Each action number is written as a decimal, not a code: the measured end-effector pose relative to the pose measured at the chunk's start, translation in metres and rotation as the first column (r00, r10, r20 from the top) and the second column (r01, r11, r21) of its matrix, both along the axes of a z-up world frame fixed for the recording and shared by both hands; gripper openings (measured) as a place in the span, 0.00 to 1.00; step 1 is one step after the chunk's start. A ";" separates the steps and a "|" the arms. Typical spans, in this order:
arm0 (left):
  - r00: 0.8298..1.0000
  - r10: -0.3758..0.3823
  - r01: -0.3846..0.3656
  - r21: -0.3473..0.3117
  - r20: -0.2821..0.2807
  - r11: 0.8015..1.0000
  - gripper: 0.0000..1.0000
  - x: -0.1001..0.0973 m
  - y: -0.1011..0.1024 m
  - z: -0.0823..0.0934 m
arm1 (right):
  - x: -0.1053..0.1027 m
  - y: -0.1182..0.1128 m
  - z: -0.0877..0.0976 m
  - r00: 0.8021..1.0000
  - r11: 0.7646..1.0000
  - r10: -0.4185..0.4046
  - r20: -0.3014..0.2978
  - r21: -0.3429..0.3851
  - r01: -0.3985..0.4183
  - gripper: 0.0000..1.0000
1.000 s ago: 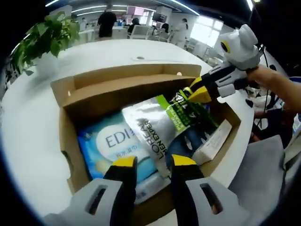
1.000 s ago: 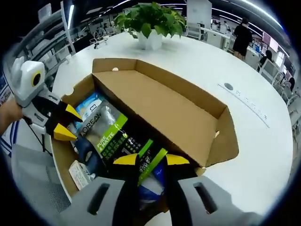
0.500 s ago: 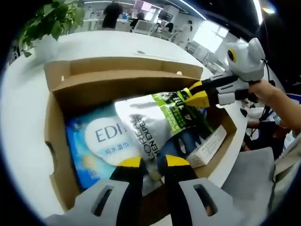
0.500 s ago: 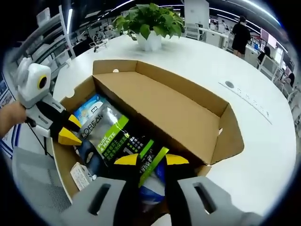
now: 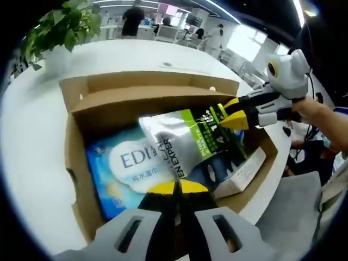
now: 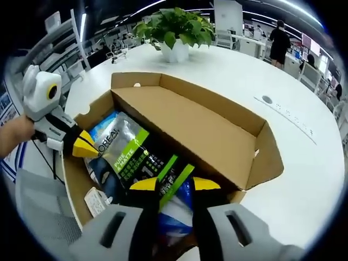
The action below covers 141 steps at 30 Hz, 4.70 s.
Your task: Operate the shoe box by opening the lid, removing the specified soft item, and placing it in the target area until the item is outside and the box remains undamaged.
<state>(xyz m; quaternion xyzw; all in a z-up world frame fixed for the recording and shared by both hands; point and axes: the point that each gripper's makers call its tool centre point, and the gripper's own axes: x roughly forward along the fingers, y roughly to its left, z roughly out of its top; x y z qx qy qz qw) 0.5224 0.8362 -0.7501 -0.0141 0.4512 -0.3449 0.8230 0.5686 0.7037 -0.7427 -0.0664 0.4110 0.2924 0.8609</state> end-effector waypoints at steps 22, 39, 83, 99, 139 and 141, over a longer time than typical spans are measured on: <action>0.998 -0.046 0.045 0.014 0.036 0.999 0.00 0.001 -0.011 0.004 | 0.006 0.004 0.016 0.998 0.992 -0.045 0.045 0.117 0.040 0.00; 0.995 -0.009 0.011 -0.020 0.099 1.000 0.00 0.003 -0.009 0.036 | 0.006 0.006 0.057 0.988 0.984 -0.101 0.114 0.157 0.083 0.00; 0.974 -0.049 0.056 -0.024 0.223 0.998 0.00 -0.001 -0.129 0.113 | -0.014 -0.122 0.124 0.966 0.969 -0.186 0.180 0.199 0.149 0.00; 0.974 -0.107 0.113 -0.018 0.202 0.993 0.00 0.005 -0.180 0.091 | -0.012 -0.171 0.101 0.957 0.961 -0.243 0.158 0.175 0.216 0.00; 0.823 -0.551 0.479 0.348 0.142 0.806 0.00 0.013 -0.257 0.018 | 0.003 -0.242 0.013 0.947 0.946 -0.318 0.044 0.078 0.314 0.00; 0.815 -0.562 0.489 0.353 0.141 0.797 0.00 0.013 -0.261 0.016 | 0.004 -0.246 0.009 0.947 0.946 -0.320 0.042 0.071 0.316 0.00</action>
